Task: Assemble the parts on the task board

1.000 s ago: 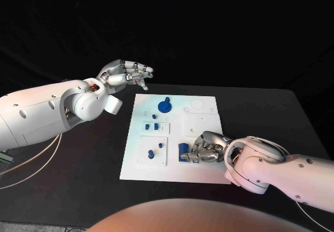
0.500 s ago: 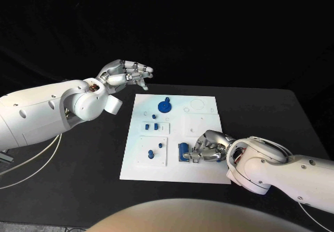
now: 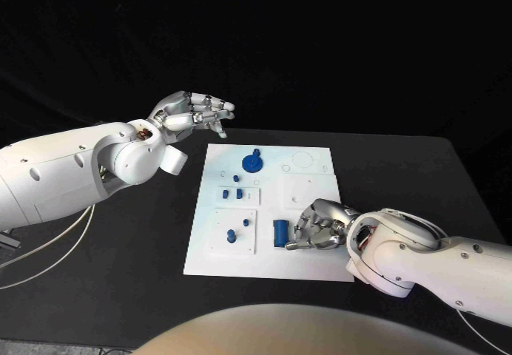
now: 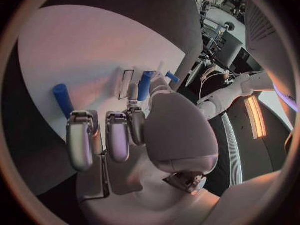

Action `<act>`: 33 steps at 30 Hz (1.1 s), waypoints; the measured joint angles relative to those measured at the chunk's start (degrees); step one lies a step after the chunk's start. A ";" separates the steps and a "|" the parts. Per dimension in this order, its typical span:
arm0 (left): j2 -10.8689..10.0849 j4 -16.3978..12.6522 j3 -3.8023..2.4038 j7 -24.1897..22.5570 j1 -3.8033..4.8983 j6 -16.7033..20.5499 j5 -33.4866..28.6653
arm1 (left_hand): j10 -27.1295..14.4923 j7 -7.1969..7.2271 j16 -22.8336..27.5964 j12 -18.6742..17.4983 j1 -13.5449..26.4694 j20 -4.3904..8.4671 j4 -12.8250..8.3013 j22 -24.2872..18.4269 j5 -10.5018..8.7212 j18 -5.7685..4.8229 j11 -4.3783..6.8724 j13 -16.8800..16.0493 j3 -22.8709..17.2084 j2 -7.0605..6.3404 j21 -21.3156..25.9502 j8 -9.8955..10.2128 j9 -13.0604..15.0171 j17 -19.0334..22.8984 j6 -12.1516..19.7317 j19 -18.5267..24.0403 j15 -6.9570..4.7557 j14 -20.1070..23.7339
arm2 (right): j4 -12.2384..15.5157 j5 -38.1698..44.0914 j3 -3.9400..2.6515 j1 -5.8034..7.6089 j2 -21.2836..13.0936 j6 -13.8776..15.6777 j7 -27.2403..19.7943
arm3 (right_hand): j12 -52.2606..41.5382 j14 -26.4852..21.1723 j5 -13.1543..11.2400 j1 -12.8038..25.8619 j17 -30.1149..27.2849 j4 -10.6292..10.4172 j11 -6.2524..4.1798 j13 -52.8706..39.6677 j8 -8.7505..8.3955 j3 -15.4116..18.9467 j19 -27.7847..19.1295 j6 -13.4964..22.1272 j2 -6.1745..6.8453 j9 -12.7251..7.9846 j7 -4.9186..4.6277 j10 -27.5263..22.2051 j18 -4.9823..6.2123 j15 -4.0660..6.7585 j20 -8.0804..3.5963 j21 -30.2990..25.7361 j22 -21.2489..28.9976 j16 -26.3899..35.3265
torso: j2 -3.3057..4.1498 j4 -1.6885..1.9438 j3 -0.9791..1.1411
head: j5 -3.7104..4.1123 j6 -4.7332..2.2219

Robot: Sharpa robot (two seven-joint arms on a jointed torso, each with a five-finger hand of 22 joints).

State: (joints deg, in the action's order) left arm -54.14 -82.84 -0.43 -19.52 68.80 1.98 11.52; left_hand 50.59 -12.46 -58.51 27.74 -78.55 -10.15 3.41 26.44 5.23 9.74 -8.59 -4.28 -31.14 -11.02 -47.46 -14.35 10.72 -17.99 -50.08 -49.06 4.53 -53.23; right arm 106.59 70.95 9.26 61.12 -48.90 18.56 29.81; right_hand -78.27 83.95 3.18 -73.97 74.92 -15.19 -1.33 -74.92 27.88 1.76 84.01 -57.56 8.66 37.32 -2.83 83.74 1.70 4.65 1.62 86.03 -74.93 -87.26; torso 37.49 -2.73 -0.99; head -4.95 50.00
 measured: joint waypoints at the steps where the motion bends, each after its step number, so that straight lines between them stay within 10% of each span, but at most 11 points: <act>1: 0.00 0.00 0.00 0.00 0.00 0.00 0.00 | 0.00 0.00 0.00 0.00 -0.12 0.00 -0.11 0.00 0.00 -0.01 0.00 0.00 -0.11 -0.12 0.00 -0.10 0.00 0.00 0.00 0.00 0.00 0.00 | 0.00 0.11 0.00 0.00 0.00 -0.02 -0.10 | 0.00 0.00 -0.18 -0.27 0.00 -0.23 0.00 0.00 0.00 -0.23 0.00 0.00 0.27 0.00 0.00 0.00 0.00 0.00 0.00 0.29 0.00 0.00 | 0.00 0.01 0.00 | -0.01 0.00; 15: 0.04 0.06 0.00 0.00 0.00 -0.01 0.11 | 0.00 0.00 0.00 0.38 -0.87 0.21 -0.73 0.00 0.00 0.00 0.00 0.00 -0.40 -0.35 0.00 -0.09 0.00 0.01 0.00 -0.21 0.00 0.00 | 0.84 1.67 0.00 0.00 -1.27 1.05 -1.04 | -0.22 -0.01 -0.18 -2.61 -0.01 -1.32 0.00 0.01 0.00 -1.42 0.00 -0.18 0.49 -0.14 0.18 0.00 0.00 -0.01 0.00 0.34 0.01 0.01 | -0.04 0.00 0.03 | 0.02 0.01; 33: -0.32 -0.20 0.00 -0.19 -0.01 0.01 0.12 | 0.00 0.00 0.00 0.38 -0.87 0.21 -0.89 0.01 0.00 0.00 0.00 0.00 -0.56 -0.35 0.00 -0.29 0.00 0.02 0.00 -0.20 0.00 0.00 | 2.66 0.22 -0.16 0.21 -13.84 8.01 -6.76 | 0.54 -0.02 -0.18 -3.80 -0.01 -1.09 0.66 -0.01 -3.06 -2.51 -0.22 2.08 -0.27 -1.49 -1.45 0.22 0.00 -0.46 0.22 -0.17 0.02 0.03 | -0.18 -0.46 0.00 | 1.85 0.01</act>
State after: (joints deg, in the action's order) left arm -54.46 -83.04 -0.43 -19.71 68.79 1.98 11.64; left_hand 50.59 -12.47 -58.51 28.12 -79.42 -9.94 2.52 26.45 5.23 9.74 -8.60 -4.28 -31.69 -11.37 -47.47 -14.63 10.73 -17.97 -50.08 -49.26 4.53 -53.23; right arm 109.24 71.17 9.10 61.33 -62.73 26.58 23.05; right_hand -77.73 83.93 3.00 -77.77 74.91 -16.28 -0.67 -74.93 24.82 -0.75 83.79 -55.48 8.39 35.83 -4.28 83.96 1.70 4.19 1.85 85.86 -74.92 -87.22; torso 37.30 -3.19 -0.99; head -3.10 50.01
